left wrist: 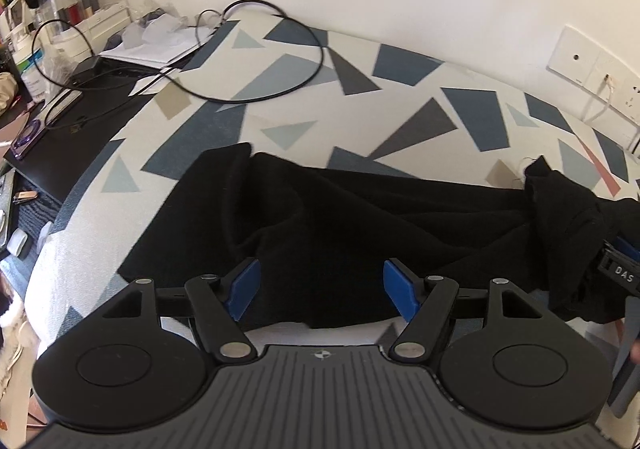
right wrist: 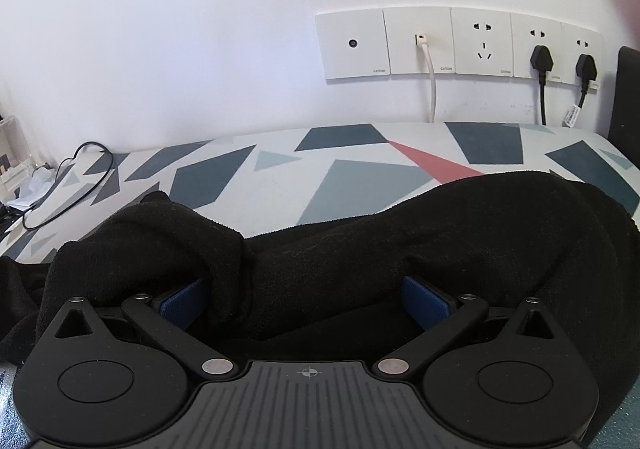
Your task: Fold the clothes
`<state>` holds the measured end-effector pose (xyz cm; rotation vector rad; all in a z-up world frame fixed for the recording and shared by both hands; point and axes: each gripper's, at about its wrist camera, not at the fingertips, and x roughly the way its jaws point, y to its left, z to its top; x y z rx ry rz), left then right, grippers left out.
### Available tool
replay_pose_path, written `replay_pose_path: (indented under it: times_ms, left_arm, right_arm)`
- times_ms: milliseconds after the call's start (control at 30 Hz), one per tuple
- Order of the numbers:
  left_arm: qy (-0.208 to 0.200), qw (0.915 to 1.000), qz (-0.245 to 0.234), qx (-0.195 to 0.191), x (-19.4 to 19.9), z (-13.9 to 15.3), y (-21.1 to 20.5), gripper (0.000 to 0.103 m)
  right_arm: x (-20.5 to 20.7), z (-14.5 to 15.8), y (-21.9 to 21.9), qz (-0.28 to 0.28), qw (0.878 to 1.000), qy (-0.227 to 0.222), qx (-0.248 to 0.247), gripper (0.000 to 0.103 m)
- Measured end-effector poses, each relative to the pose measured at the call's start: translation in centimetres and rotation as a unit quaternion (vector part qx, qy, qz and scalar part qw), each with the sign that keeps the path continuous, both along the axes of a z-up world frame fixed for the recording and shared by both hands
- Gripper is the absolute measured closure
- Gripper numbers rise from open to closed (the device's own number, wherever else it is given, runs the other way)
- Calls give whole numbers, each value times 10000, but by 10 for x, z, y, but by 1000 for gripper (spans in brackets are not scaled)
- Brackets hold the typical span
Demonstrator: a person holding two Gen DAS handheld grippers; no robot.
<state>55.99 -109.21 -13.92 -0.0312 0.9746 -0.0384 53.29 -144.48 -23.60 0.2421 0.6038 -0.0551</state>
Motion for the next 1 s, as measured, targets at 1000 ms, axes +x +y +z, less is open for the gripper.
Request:
replay_pose_path:
  times_ms: [1000]
  left_arm:
    - [-140, 9983, -552, -136, -16, 10, -47, 31]
  right_arm:
    - [-2, -1, -1, -2, 10000, -25, 60, 1]
